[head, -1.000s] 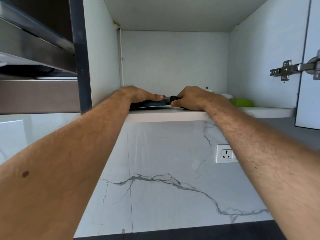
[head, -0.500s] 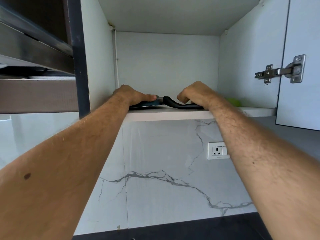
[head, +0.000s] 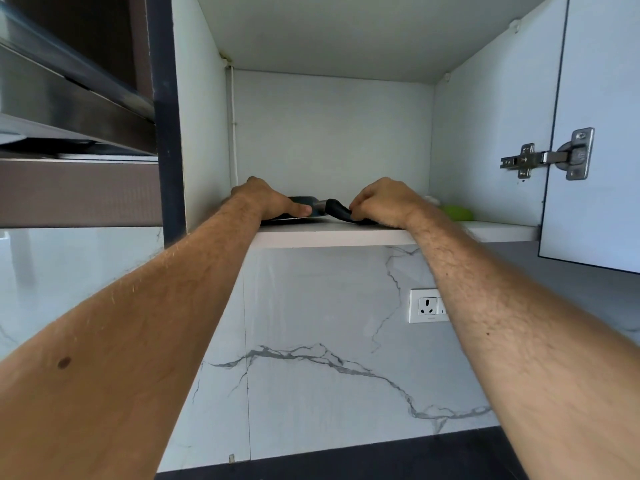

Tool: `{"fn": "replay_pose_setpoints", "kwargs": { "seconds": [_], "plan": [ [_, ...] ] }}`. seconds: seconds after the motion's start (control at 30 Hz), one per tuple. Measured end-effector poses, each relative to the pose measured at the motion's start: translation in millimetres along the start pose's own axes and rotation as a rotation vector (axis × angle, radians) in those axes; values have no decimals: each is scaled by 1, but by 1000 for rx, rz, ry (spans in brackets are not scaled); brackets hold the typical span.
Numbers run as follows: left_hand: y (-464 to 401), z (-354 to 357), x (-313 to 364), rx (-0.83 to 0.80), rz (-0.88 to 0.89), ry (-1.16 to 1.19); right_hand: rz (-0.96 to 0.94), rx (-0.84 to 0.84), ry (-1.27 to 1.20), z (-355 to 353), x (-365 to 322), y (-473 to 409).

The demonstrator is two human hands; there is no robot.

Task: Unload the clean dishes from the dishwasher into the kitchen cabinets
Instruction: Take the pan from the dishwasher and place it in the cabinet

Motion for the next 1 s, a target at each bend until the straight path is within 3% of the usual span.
{"fn": "replay_pose_setpoints", "kwargs": {
  "seconds": [0.23,0.37,0.57,0.77,1.0],
  "plan": [
    [-3,-1,2,37,16,-63,-23,35,172,2,0,2],
    [4,-12,13,164,78,-65,-52,122,181,-5,-2,6],
    [50,-43,66,526,519,-16,-129,360,78,-22,-1,31],
    [121,-22,97,586,768,56,-124,622,19,-45,10,81],
    [191,25,87,818,1071,44,-18,881,396,-67,38,169]
  ]
}}
Point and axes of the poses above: each hand's wrist, its own y-axis away from the middle knuckle, its own z-axis out of the palm, x = y × z, the point moved 9 cm from there along -y, towards the middle knuckle, and after that the axes turned 3 degrees about -y, right-handed, at the moved point
